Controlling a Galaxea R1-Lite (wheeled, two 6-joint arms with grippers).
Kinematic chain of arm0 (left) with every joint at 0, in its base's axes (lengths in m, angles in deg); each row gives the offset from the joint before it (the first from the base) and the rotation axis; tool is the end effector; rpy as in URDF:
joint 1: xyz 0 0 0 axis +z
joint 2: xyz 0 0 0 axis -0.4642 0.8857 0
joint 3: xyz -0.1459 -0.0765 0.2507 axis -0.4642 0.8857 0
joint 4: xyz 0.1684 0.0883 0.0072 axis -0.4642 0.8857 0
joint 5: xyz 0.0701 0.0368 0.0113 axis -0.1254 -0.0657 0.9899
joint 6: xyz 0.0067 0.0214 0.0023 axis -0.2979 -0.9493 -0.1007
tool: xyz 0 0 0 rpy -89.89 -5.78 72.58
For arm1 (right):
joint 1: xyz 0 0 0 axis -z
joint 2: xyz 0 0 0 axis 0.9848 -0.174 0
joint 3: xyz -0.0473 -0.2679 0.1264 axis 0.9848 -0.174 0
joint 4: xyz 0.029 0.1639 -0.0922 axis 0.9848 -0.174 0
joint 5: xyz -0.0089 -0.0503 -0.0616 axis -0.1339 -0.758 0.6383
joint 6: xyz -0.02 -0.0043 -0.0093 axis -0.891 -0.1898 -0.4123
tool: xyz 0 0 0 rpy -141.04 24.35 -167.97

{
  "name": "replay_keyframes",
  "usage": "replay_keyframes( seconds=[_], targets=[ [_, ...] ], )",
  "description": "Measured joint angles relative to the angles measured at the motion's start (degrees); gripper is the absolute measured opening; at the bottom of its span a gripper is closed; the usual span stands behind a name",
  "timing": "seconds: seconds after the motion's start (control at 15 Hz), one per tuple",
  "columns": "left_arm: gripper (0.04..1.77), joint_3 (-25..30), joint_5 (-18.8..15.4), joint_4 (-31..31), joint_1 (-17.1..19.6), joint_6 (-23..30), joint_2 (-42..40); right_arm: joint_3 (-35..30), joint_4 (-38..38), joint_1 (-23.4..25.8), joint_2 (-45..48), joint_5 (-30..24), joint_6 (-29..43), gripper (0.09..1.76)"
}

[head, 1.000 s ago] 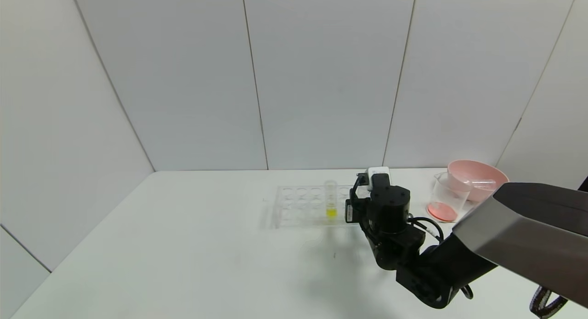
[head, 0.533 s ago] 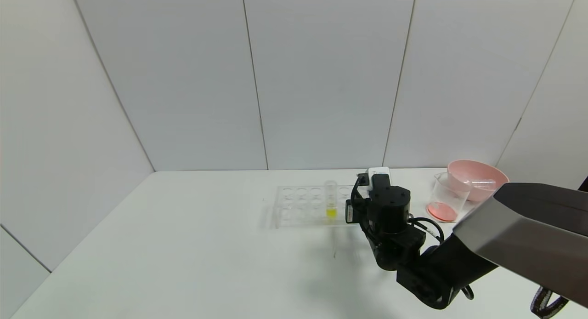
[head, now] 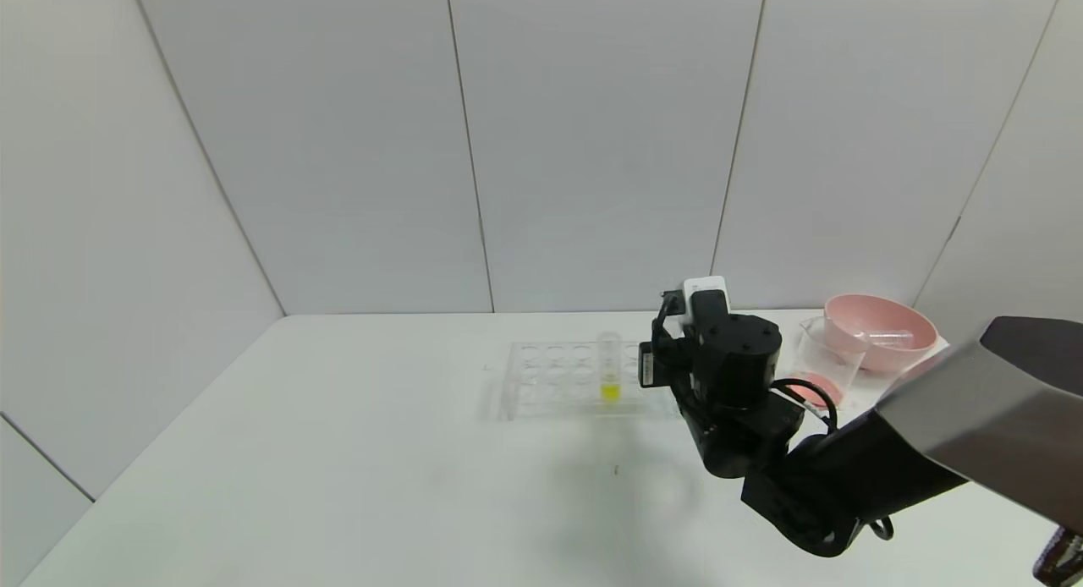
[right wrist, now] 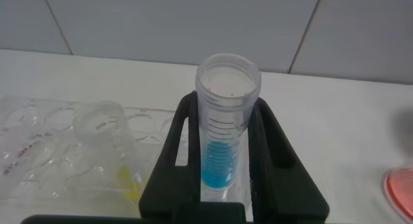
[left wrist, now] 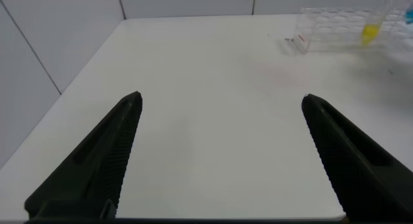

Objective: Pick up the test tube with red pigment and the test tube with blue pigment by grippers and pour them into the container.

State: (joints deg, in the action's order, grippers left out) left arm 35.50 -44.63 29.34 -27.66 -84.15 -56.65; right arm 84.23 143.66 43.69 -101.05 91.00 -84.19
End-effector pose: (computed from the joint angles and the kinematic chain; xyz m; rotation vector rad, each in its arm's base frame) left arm -0.0227 0.0001 0.0754 -0.0001 0.0009 0.0000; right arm 0.3358 0.2311 0.1015 -0.0232 0.0406 0.0505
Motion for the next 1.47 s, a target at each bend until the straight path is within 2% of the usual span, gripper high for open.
replay_keyframes(
  seconds=[0.8,0.93,1.2,1.47],
  targets=[
    [1.76,0.0,0.0,0.0,0.0,0.0,0.0,-0.1,0.0,0.1,4.5,-0.7,-1.4,0.49],
    [1.76,0.0,0.0,0.0,0.0,0.0,0.0,-0.8,-0.7,0.4,5.5,-2.8,-1.3,0.49],
    [1.76,0.0,0.0,0.0,0.0,0.0,0.0,-4.2,-5.0,3.8,11.1,-12.0,-0.8,0.49],
    [1.76,0.0,0.0,0.0,0.0,0.0,0.0,-12.3,-8.9,12.5,20.2,-31.6,1.1,0.49]
  ],
)
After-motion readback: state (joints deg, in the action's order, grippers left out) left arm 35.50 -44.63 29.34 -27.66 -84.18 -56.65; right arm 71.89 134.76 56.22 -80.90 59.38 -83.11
